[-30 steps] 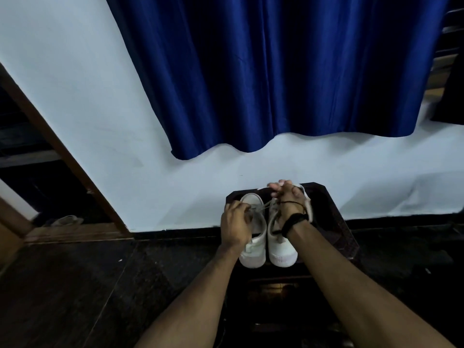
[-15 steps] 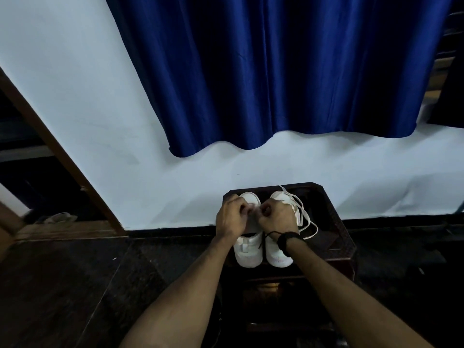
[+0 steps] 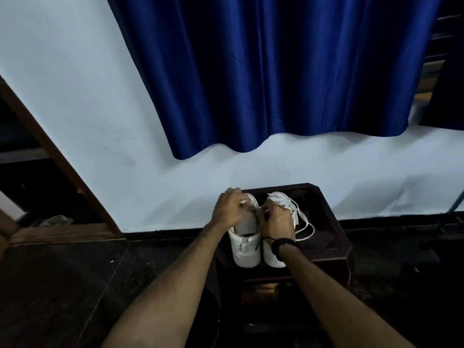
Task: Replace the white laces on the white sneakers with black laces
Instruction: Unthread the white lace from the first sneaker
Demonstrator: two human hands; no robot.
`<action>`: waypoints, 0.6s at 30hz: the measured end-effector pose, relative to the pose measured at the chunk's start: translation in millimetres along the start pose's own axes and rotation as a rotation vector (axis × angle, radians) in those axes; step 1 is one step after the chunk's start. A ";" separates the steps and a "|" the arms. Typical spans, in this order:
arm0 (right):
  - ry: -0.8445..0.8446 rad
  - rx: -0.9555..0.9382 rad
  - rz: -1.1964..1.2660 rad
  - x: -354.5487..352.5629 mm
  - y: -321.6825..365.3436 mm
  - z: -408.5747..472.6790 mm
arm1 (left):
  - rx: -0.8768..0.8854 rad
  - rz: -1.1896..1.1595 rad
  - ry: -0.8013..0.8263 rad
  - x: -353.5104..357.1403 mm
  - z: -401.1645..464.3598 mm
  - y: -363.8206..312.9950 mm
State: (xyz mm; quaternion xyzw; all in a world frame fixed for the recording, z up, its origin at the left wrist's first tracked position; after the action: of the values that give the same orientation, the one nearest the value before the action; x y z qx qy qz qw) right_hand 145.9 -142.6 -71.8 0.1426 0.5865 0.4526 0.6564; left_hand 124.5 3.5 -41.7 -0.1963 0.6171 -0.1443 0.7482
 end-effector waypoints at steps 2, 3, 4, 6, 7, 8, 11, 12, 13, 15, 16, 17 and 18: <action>-0.018 -0.016 -0.021 -2.6 3.0 -1.6 | -0.217 -0.553 -0.271 -20.5 -5.0 10.4; -0.023 -0.026 -0.035 -2.9 3.7 -2.3 | -0.339 -0.820 -0.437 -26.4 -10.0 21.9; -0.018 -0.028 -0.046 -3.2 4.7 -2.8 | -0.469 -0.978 -0.573 -27.7 -16.2 35.2; -0.005 -0.020 -0.058 -2.9 4.9 -2.7 | -0.719 -0.826 -0.597 -31.4 -29.0 52.2; -0.001 -0.016 -0.060 -2.8 4.6 -2.6 | -0.812 -0.591 -0.519 -32.1 -34.3 58.2; 0.004 -0.010 -0.061 -3.1 4.6 -2.7 | -0.850 -0.350 -0.440 -31.3 -37.5 60.7; 0.008 -0.004 -0.062 -3.3 5.3 -2.5 | -0.430 0.043 -0.321 -23.1 -17.5 34.6; 0.008 0.002 -0.061 -3.1 5.4 -2.4 | -0.218 0.131 -0.228 -15.2 -8.2 14.7; 0.008 0.013 -0.056 -2.8 5.0 -2.1 | -0.049 0.218 -0.101 -4.3 -1.4 -1.4; 0.005 0.028 -0.047 -2.6 3.8 -1.9 | 0.135 0.425 0.103 16.6 2.8 -20.7; 0.004 0.029 -0.047 -2.5 3.3 -2.1 | 0.152 0.495 0.140 21.9 2.5 -23.1; 0.006 0.028 -0.044 -2.6 2.6 -2.3 | 0.145 0.504 0.124 23.3 1.3 -24.4; 0.005 0.025 -0.038 -2.8 2.1 -2.3 | 0.144 0.483 0.079 23.1 -2.0 -25.8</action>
State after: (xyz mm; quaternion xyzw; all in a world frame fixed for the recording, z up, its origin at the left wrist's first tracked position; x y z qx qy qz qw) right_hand 143.2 -144.4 -69.2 0.1384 0.5966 0.4328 0.6614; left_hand 127.7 -30.0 -49.8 0.0163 0.6631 -0.0122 0.7483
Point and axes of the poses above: each hand's wrist, its own z-axis towards the middle knuckle, its own x-axis out of the palm, y = z × x, the point moved 6 cm from there along z, towards the middle knuckle, and after that the axes turned 10 degrees about y, right-handed, at the moved point
